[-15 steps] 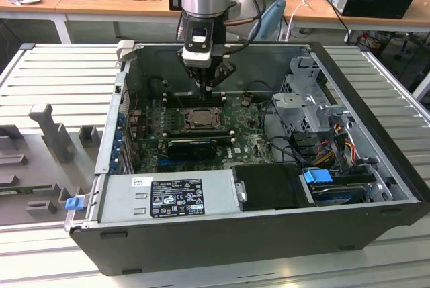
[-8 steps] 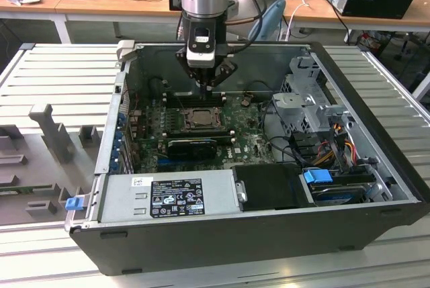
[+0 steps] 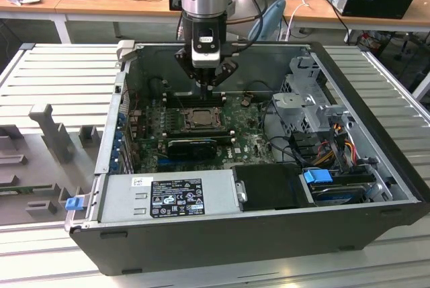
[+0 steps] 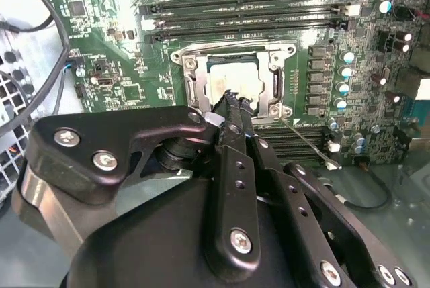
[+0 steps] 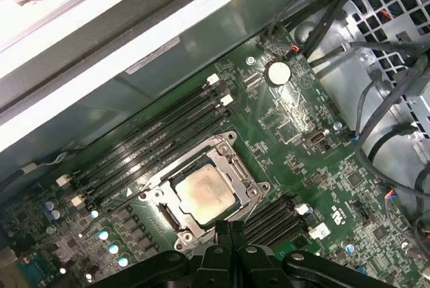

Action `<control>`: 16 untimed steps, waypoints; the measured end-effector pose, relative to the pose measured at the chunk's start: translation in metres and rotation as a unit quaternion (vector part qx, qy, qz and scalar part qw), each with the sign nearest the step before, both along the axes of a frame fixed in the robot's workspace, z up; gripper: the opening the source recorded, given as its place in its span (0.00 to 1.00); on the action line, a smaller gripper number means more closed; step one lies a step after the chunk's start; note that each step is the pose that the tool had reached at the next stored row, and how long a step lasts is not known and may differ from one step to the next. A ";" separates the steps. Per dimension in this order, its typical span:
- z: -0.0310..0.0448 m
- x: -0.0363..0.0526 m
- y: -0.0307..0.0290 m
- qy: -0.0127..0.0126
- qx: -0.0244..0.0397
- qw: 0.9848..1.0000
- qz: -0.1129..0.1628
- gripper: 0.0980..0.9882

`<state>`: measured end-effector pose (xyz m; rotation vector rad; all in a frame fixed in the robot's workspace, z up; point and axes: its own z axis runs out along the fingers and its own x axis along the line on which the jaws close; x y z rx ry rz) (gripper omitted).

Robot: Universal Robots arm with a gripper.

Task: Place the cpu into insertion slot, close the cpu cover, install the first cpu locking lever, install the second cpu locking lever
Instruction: 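Install the first cpu locking lever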

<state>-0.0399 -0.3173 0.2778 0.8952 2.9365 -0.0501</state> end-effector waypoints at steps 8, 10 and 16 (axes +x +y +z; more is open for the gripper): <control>0.0000 0.0006 -0.0001 0.000 0.001 0.998 0.066 0.01; 0.0000 0.0008 0.0000 0.001 0.008 0.998 0.067 0.01; 0.0000 0.0014 0.0000 0.013 0.030 0.997 0.068 0.01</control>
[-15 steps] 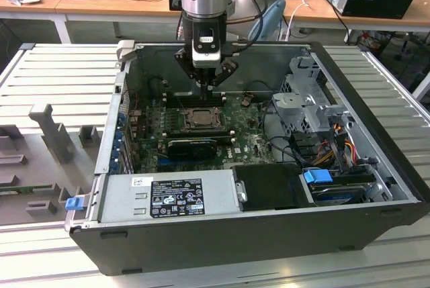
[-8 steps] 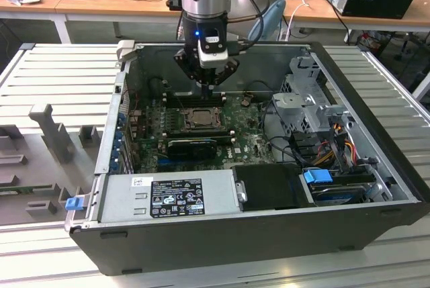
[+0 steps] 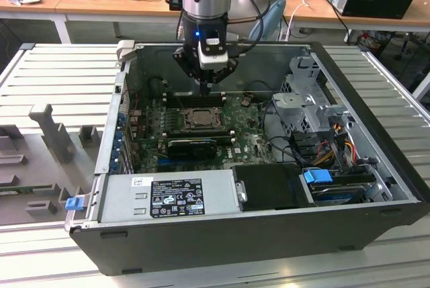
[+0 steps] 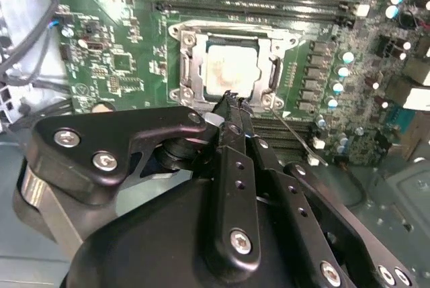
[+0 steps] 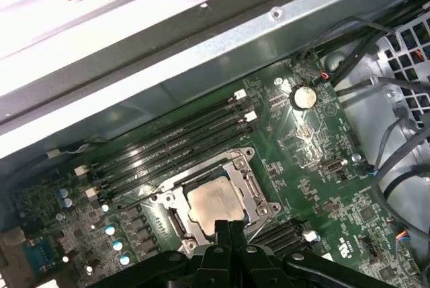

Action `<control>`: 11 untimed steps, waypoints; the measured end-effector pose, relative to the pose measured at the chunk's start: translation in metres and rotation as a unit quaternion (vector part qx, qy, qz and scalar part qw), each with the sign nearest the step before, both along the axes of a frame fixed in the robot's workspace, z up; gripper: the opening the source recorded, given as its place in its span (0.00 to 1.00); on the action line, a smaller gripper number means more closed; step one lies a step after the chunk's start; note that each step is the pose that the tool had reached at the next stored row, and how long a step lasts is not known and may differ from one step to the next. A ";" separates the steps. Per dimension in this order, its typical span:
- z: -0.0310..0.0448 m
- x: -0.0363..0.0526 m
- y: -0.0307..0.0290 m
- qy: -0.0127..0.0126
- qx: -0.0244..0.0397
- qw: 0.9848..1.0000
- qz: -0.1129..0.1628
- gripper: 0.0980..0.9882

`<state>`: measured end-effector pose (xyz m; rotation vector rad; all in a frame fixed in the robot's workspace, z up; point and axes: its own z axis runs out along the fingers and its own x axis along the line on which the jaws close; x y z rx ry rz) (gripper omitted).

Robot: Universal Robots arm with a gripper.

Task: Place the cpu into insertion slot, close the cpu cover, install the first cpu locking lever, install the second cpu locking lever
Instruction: 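Install the first cpu locking lever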

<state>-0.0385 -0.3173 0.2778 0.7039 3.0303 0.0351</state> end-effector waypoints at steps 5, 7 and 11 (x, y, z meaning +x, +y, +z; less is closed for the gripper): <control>0.0000 0.0001 0.0000 0.011 0.012 1.000 0.025 0.01; -0.0004 0.0001 0.0000 0.012 0.011 0.998 0.062 0.01; -0.0012 0.0001 0.0000 0.013 0.010 0.994 0.107 0.01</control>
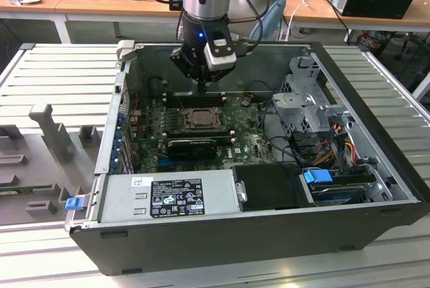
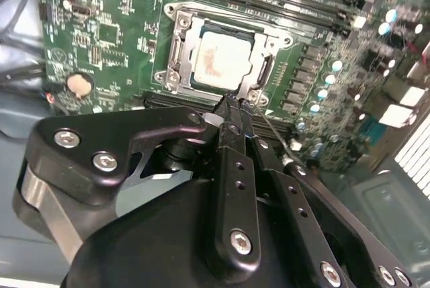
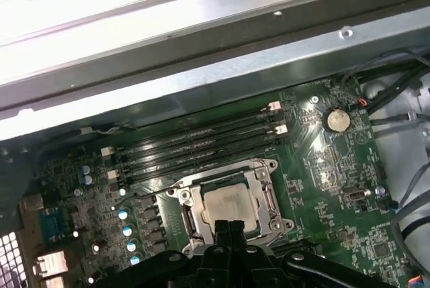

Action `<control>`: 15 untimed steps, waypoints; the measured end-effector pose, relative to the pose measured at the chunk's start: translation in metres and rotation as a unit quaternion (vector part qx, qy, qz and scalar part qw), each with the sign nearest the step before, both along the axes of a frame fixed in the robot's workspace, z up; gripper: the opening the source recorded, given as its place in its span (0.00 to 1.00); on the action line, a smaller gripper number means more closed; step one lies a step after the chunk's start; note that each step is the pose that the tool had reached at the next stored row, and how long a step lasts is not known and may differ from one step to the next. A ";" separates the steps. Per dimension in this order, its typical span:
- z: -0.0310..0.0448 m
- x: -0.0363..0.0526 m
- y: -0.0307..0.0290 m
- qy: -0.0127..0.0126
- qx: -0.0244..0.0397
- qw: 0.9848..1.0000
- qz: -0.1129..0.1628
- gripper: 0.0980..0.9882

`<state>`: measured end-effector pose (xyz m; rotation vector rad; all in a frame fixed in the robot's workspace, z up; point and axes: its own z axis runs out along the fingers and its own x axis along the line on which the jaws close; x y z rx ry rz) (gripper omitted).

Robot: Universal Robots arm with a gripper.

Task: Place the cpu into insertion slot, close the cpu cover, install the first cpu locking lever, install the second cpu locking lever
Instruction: 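Install the first cpu locking lever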

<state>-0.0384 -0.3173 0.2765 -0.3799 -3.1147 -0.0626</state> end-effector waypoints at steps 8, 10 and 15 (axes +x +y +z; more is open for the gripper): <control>-0.0015 0.0000 0.0000 0.000 0.000 0.995 0.098 0.01; -0.0015 -0.0001 0.0000 0.000 0.000 0.993 0.116 0.01; -0.0018 -0.0114 0.0000 0.000 0.000 0.993 0.122 0.01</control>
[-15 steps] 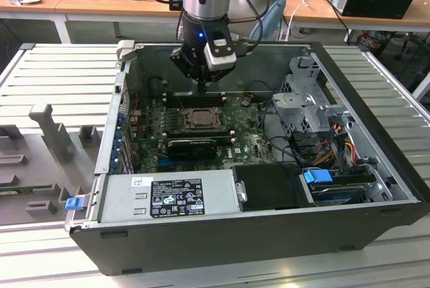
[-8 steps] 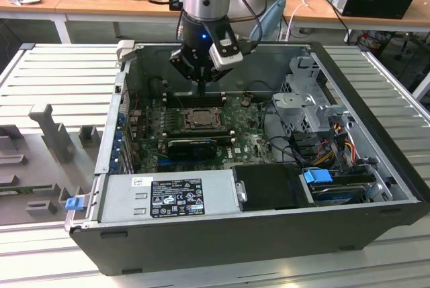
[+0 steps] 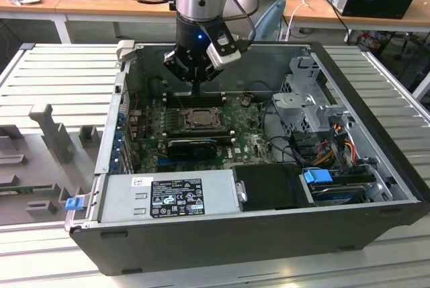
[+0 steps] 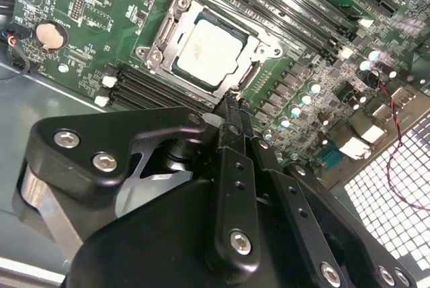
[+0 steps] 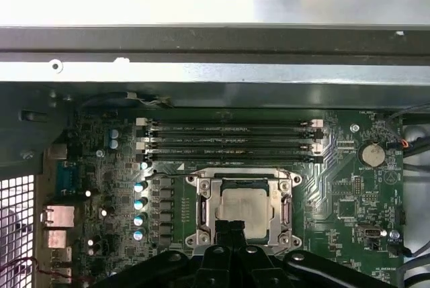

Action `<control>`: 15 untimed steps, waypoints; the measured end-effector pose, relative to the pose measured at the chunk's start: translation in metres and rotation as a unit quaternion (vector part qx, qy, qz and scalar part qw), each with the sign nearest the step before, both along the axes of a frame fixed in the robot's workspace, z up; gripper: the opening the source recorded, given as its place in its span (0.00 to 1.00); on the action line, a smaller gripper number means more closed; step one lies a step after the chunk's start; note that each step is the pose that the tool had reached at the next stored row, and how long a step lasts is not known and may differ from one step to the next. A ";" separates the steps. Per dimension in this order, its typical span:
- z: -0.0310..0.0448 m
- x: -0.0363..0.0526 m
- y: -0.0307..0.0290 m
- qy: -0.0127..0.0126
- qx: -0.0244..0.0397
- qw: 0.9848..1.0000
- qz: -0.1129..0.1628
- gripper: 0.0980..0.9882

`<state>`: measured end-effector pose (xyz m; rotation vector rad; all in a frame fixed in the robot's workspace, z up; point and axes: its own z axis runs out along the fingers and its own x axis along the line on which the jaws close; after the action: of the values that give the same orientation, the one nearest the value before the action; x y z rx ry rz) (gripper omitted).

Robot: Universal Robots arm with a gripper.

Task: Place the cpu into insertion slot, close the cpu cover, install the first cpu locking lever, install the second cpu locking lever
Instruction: 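Install the first cpu locking lever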

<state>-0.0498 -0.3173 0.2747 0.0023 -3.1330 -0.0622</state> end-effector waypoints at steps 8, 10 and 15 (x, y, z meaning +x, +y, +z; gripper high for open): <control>0.0000 -0.0033 0.0000 0.000 0.000 1.000 0.000 0.01; 0.0000 -0.0065 0.0000 0.000 0.000 1.000 0.000 0.01; -0.0024 -0.0411 0.0000 -0.005 0.000 1.000 0.000 0.01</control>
<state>-0.0909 -0.3174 0.2723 0.0031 -3.1422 -0.0631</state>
